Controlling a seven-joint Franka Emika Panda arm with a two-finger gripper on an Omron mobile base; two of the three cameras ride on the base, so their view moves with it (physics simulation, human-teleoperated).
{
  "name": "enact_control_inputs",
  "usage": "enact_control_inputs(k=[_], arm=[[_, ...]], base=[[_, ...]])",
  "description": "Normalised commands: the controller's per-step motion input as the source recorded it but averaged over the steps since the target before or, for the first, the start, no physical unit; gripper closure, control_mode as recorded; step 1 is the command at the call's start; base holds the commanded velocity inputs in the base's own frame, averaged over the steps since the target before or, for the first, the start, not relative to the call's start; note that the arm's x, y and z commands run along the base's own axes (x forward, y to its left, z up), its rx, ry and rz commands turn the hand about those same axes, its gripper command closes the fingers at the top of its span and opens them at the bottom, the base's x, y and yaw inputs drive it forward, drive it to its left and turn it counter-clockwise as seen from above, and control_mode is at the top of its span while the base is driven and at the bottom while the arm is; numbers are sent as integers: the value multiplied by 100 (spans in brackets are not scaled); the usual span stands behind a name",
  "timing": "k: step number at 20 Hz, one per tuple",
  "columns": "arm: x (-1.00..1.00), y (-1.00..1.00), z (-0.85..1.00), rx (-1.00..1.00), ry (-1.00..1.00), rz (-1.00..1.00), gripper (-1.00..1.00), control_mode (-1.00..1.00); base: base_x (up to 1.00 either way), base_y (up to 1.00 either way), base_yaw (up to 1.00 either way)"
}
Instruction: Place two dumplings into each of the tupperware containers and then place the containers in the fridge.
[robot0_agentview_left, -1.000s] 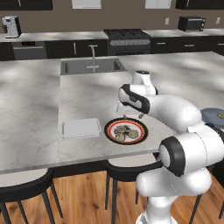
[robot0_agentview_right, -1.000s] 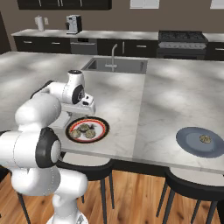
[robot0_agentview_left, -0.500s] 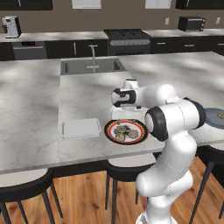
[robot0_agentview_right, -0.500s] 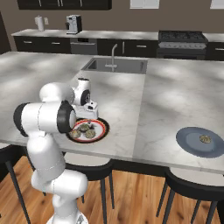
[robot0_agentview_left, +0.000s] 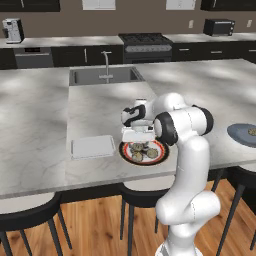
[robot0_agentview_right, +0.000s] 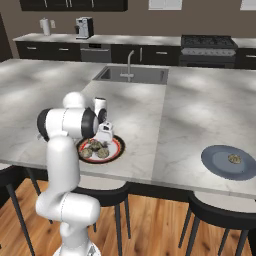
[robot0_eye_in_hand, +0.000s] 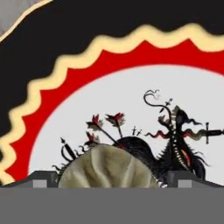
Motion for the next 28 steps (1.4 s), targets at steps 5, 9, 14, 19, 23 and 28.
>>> enact_control_inputs(k=[5, 9, 14, 19, 23, 28], arm=[[22, 0, -55, -4, 2, -1, -100, -100], [-13, 11, -49, -9, 0, -7, 100, -100], [-7, 11, -19, -1, 0, -15, 100, -100], [0, 1, 23, 8, -7, -29, 100, -100], [-14, -4, 91, 8, -20, -24, 100, -100], [-34, 84, 89, 4, -46, -1, 100, -100]], base=[[0, 0, 0], [0, 0, 0], [0, 0, 0], [0, 0, 0], [0, 0, 0], [0, 0, 0]])
